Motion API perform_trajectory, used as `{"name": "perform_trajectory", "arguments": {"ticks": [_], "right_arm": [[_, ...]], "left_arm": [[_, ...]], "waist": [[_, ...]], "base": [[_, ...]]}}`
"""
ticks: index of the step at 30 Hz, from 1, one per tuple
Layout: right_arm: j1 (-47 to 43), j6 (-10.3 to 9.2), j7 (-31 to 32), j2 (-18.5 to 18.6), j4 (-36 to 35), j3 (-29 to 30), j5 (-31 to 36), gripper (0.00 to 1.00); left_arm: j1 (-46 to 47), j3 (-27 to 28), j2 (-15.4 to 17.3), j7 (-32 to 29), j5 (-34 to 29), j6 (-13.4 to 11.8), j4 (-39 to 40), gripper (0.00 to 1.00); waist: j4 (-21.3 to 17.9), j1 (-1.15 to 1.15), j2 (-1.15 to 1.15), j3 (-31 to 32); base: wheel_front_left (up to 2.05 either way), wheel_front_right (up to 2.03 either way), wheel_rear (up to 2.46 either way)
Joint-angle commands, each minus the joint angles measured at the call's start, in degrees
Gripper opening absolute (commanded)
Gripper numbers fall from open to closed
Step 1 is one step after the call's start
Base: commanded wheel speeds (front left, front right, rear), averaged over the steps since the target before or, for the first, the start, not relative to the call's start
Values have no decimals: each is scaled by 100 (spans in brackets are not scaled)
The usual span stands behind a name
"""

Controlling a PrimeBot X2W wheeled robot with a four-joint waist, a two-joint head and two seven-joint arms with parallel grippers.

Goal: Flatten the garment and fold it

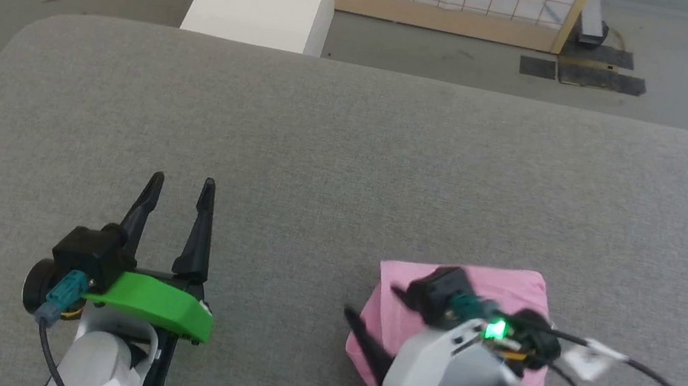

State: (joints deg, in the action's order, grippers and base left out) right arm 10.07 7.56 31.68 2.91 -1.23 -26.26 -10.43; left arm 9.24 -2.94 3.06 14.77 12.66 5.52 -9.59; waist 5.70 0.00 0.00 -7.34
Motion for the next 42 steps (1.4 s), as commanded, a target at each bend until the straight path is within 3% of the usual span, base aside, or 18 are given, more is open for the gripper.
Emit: {"name": "perform_trajectory", "arguments": {"ticks": [1,6,11,16,23,28,31,32,33,35,42], "right_arm": [[130,-8,-356,-1,-134,84,-109,100],[18,-8,-1471,-2,-481,759,-235,100],[-672,-8,-2324,-2,-646,2139,-678,100],[-1287,-8,-2521,-2,-106,2998,-1230,100],[-1277,-8,-2234,-2,815,2769,-1989,100],[-825,-8,-2144,-2,1448,2498,-2146,100],[-411,-8,-1692,-3,2233,2292,-1988,100],[-356,-8,-1589,-3,2328,2246,-1915,76],[-321,-8,-1525,-3,2380,2220,-1862,42],[-264,-8,-1432,-3,2425,2170,-1731,0],[-19,-8,-1457,-3,1969,2174,-384,0]], "left_arm": [[-51,22,-18,23,-8,1,-12,100],[-113,12,-18,23,-10,0,-12,100],[-196,9,-18,23,-22,6,-3,100],[-290,60,-18,23,-28,4,48,100],[-275,114,-18,23,-45,10,121,100],[-182,93,-18,23,-40,7,132,100],[-125,48,-18,23,-27,9,110,100],[-118,48,-18,23,-18,-3,111,100],[-115,47,-18,23,-11,-10,115,100],[-123,54,-18,23,-7,-20,130,100],[-210,180,-18,23,-19,-92,227,100]], "waist": [[-56,0,0,57],[-145,0,0,181],[-218,0,0,327],[-303,0,0,387],[-360,0,0,277],[-290,0,0,175],[-139,0,0,110],[-109,0,0,102],[-86,0,0,97],[-54,0,0,88],[-237,0,0,51]], "base": [[0,0,0],[0,0,0],[0,0,0],[0,0,0],[0,0,0],[0,0,0],[0,0,0],[0,0,0],[0,0,0],[0,0,0],[0,0,0]]}}
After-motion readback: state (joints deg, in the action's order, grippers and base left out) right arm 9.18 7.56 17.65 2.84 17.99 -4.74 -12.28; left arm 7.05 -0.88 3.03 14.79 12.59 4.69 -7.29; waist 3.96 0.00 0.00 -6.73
